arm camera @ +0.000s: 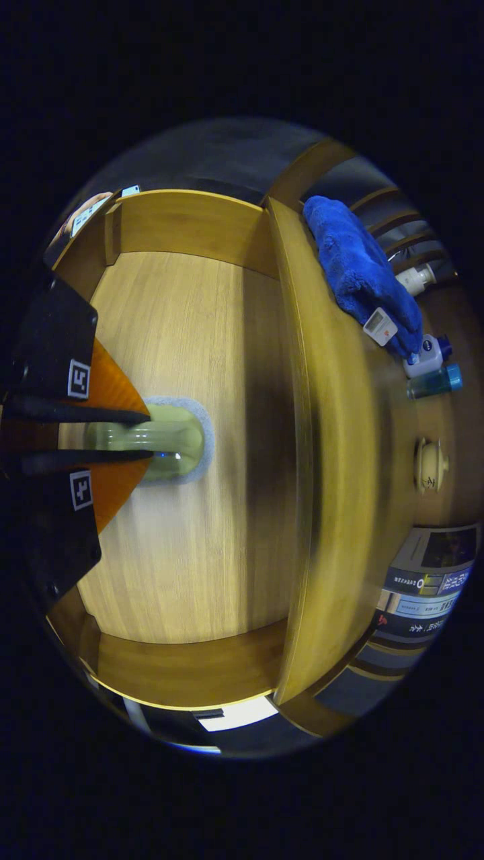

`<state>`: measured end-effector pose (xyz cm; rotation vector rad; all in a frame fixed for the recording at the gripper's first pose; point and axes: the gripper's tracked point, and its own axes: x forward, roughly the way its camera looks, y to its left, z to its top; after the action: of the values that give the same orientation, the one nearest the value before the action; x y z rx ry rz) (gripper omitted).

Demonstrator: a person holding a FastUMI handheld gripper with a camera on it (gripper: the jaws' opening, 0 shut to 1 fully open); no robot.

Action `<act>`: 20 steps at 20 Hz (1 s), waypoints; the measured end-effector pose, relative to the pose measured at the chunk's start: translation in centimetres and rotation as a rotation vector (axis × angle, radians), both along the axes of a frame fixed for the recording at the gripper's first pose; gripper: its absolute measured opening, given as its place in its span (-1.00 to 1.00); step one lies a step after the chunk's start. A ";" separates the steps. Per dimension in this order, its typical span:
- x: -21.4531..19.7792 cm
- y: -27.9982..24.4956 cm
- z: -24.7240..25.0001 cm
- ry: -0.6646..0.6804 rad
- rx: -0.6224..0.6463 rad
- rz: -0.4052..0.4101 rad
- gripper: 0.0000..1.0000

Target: Pull open the drawer, take out the items inside it, and place them on the countertop above the cabinet.

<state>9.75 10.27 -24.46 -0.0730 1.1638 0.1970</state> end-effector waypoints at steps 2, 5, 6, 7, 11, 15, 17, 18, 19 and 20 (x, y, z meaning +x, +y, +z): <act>-0.7 -0.2 1.9 -0.018 0.025 0.012 -0.49; -1.4 -0.7 5.2 -0.058 0.024 0.037 -0.50; -1.5 -0.9 6.4 -0.069 0.023 0.044 -0.50; -1.7 -1.1 7.5 -0.079 0.023 0.045 -0.50; -0.8 -1.3 11.8 -0.131 0.031 0.041 -0.50; 1.9 -0.9 15.9 -0.183 0.028 0.036 -0.50; 4.1 -0.4 18.3 -0.216 0.029 0.037 -0.50; 5.2 -0.2 18.9 -0.230 0.028 0.028 -0.50; 6.4 0.1 19.3 -0.234 0.026 0.025 -0.50; 7.4 0.5 19.2 -0.235 0.020 0.021 -0.50</act>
<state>17.11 10.78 -5.23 -0.0879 0.9267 0.2126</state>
